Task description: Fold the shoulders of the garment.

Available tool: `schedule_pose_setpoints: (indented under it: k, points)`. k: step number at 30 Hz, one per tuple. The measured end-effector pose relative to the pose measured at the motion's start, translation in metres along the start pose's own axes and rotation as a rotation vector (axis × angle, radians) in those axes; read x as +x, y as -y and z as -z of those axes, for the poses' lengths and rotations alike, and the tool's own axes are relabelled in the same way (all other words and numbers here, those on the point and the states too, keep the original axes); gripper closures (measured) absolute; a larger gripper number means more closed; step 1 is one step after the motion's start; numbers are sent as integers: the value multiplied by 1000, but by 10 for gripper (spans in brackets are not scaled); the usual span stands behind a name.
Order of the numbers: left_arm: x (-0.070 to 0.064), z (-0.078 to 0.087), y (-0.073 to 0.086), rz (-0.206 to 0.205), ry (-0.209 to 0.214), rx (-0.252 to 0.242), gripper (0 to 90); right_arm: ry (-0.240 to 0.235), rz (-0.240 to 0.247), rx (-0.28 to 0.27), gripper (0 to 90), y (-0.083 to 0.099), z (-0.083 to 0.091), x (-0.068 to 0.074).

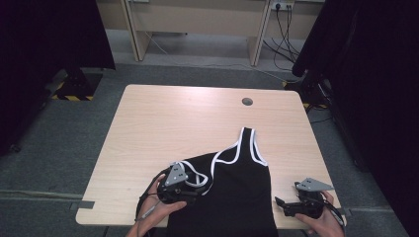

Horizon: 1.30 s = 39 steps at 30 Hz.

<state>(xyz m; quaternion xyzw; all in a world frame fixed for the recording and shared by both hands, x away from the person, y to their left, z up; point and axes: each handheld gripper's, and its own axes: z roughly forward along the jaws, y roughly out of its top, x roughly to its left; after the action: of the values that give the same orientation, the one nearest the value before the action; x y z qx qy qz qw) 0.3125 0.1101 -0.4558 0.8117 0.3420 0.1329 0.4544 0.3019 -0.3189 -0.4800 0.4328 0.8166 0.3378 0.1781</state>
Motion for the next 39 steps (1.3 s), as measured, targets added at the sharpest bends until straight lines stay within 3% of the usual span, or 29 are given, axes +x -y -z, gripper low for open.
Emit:
schedule_pose_setpoints:
  k: [4, 6, 8, 9, 13, 16, 21, 23, 25, 39]
  points:
    - [4, 2, 9, 16, -12, 42, 207, 1, -2, 3, 69, -1, 0, -1]
    - [7, 3, 17, 17, -17, 78, 188, 2, -14, 12, 122, -3, 1, -3]
    - [12, 3, 25, 49, -16, 112, 168, -8, -25, 10, 193, -6, 3, -6]
    - [14, 3, 27, 49, -20, 124, 160, -7, -31, -1, 185, -9, 4, -7]
    - [17, 1, 31, 37, -38, 118, 153, -5, -19, -26, 178, -19, 6, -7]
    - [20, -1, 31, 7, -37, 117, 137, -18, -10, -57, 178, -39, 2, -7]
    - [19, -1, 31, -1, -35, 122, 115, -52, -14, -67, 175, -62, -14, -8]
    - [14, -5, 30, -43, -59, 147, 80, -57, -12, -62, 176, -71, -21, -7]
    - [13, -6, 30, -54, -67, 155, 45, -60, -2, -59, 175, -80, -29, -8]
    - [12, -8, 29, -64, -46, 172, 0, -62, -3, -27, 169, -133, -75, -16]
